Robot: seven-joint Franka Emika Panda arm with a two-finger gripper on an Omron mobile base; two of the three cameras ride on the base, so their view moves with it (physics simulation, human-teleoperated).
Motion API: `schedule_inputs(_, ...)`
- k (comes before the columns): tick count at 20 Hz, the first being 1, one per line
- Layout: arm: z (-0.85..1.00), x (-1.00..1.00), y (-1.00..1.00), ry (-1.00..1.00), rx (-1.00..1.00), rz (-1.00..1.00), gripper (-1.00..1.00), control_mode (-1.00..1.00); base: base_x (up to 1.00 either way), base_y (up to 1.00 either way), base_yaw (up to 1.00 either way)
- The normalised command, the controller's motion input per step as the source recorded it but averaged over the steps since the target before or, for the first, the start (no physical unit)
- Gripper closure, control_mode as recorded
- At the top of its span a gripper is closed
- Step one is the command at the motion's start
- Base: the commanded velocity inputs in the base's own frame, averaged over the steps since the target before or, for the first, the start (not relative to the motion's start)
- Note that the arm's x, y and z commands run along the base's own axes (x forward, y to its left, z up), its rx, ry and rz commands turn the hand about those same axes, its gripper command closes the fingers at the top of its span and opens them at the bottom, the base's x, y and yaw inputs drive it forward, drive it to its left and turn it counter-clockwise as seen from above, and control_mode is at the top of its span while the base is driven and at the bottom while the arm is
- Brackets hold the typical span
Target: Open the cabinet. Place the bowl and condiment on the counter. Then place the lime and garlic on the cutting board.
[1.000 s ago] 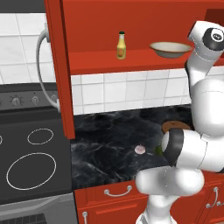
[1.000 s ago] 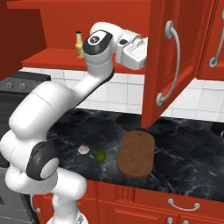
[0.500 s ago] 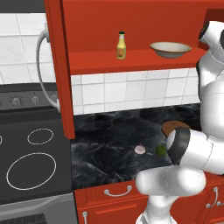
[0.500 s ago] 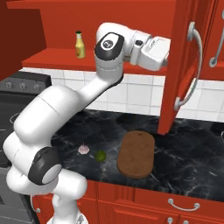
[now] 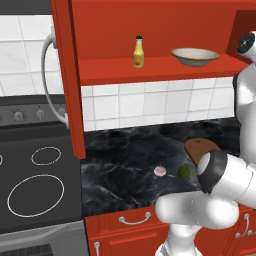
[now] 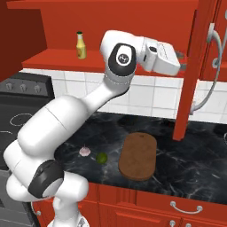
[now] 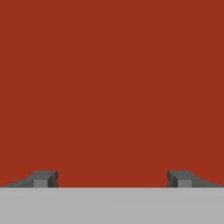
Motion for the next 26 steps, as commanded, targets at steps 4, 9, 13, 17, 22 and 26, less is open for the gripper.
schedule_inputs(4, -0.02, 0.31, -0.37, 0.0, 0.0, 0.39, -1.0, -1.0, 0.0, 0.0, 0.0)
schedule_inputs(9, 0.0, 0.15, -0.07, 0.0, -0.02, 0.29, -1.0, -1.0, 0.0, 0.0, 0.0)
schedule_inputs(13, 0.0, 0.0, 0.78, 0.04, -0.13, 0.09, -1.0, -1.0, 0.0, 0.0, 0.0)
schedule_inputs(17, 0.0, -0.02, 0.99, 0.11, -0.19, 0.09, -1.0, -1.0, 0.0, 0.0, 0.0)
schedule_inputs(22, 0.0, -0.01, 0.95, 0.18, -0.17, 0.04, -1.0, -1.0, 0.0, 0.0, 0.0)
schedule_inputs(26, 0.0, 0.01, 0.49, 0.19, -0.08, 0.01, -1.0, -1.0, 0.0, 0.0, 0.0)
